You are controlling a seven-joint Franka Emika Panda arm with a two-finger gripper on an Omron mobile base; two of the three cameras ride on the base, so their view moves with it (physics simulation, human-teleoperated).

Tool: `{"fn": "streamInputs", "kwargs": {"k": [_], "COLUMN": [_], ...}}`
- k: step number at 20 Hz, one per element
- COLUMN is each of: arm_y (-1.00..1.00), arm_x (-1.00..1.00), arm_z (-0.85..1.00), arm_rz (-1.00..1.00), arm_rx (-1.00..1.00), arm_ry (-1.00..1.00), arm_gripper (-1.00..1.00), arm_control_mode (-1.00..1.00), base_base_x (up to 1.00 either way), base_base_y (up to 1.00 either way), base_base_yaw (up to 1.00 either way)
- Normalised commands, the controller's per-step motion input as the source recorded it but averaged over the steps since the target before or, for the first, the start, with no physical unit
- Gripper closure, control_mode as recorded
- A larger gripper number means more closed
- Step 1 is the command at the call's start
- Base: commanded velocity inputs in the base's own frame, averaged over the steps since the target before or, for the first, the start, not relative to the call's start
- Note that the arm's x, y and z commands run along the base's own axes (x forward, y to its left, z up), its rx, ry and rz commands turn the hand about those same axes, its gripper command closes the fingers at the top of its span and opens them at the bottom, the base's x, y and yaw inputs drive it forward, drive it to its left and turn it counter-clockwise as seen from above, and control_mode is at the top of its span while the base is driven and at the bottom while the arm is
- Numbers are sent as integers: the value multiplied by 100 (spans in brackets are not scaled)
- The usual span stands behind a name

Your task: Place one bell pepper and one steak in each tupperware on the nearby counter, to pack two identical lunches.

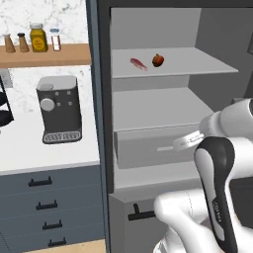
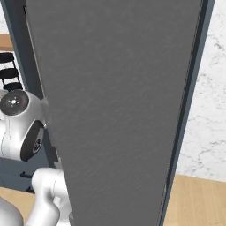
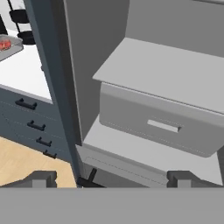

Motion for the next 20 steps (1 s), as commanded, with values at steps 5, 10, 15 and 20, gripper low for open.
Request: {"fn": "streamInputs", "kwargs": {"k": [5,10,15,20], "arm_y": [10,7,0,-21], "arm_x": [0,0,0,11], "arm_z": [-5,3,50,79], "arm_rz": [-8,-15,-11,-10], "arm_rx": [0,0,1,23], "arm_ry": [-2,-3,-17,-5], "arm_gripper": [-100,-100,-100,-100], "arm_control_mode": [-100,-100,-100,-100], "base_base_x": [0,0,0,0], "base_base_y": [0,0,0,0], "base_base_yaw": [0,0,0,0]}}
